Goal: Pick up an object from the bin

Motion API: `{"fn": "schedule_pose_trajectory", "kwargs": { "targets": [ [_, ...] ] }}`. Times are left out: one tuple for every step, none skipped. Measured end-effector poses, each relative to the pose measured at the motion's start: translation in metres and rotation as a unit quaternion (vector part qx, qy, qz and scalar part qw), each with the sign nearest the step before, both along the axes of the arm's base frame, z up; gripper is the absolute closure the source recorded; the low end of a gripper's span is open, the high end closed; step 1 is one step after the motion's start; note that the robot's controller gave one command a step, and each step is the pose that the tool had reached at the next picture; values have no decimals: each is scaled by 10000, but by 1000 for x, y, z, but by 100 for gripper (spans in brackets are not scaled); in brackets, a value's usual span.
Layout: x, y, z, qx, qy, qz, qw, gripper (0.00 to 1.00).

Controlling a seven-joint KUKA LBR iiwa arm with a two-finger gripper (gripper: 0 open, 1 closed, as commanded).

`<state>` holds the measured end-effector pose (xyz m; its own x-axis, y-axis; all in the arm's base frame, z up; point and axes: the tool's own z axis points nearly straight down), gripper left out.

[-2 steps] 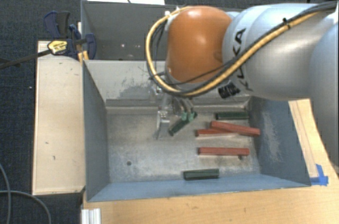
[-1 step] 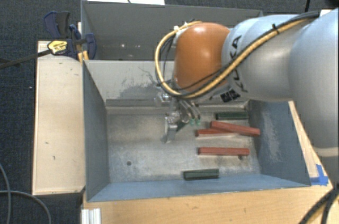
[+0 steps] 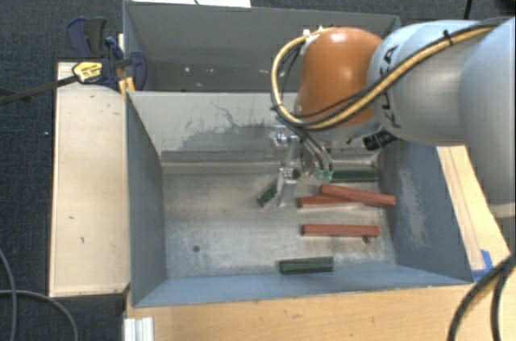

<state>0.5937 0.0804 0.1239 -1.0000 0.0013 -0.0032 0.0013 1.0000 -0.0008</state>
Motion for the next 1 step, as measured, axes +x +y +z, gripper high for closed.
{"fn": "schedule_pose_trajectory", "kwargs": {
  "targets": [
    [-2,-4,12,5,-10,1549,9879,0]
  ]
}}
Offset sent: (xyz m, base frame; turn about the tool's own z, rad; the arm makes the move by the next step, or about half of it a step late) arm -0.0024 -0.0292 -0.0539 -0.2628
